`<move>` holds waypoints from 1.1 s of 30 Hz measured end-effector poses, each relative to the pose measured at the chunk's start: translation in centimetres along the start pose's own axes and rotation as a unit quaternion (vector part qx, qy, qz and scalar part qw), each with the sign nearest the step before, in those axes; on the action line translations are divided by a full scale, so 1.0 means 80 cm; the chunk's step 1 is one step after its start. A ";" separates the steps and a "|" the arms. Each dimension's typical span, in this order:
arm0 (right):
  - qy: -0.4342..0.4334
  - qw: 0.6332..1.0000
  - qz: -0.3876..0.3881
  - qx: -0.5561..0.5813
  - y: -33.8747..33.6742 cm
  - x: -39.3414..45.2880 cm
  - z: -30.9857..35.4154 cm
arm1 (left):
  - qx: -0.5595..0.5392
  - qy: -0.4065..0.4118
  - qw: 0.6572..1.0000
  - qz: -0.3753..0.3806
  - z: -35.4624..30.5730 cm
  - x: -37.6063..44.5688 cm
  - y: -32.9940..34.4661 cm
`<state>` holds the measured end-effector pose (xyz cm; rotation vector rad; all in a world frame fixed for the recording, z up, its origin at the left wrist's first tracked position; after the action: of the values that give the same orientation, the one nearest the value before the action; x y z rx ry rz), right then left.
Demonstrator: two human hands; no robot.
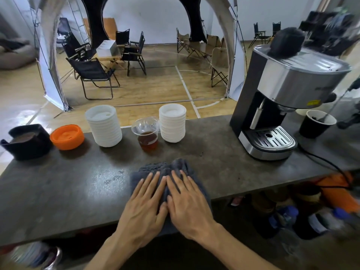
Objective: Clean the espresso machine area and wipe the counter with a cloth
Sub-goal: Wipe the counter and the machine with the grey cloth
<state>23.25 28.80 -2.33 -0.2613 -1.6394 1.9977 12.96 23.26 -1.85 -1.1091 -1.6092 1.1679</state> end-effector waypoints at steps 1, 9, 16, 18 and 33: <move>0.003 1.000 -0.002 0.001 -0.002 -0.010 -0.003 | -0.005 0.007 1.000 0.003 -0.008 -0.004 0.002; 0.026 0.999 -0.022 0.007 -0.030 -0.065 -0.028 | -0.045 0.042 0.998 0.003 -0.032 -0.009 -0.001; 0.034 0.999 -0.016 0.005 -0.025 -0.046 -0.047 | -0.087 0.019 0.996 -0.009 -0.039 0.017 0.005; 0.017 0.998 -0.067 0.010 -0.030 -0.067 -0.042 | -0.122 0.016 0.992 -0.031 -0.048 0.000 0.005; 0.141 0.986 -0.091 0.015 -0.103 -0.007 -0.237 | -0.096 -0.001 0.991 -0.096 -0.170 0.194 -0.005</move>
<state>34.91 45.55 0.82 -0.3522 -1.4016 1.7573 21.77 41.14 3.44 -1.0451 -1.8156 0.9050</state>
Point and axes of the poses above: each hand's wrist, its own x-axis towards the middle knuckle, its own y-axis out of the palm, z = x × y, the point moved 7 cm from there along x, towards the middle knuckle, and after that the axes turned 13 degrees about -y, right-handed, at the moved point
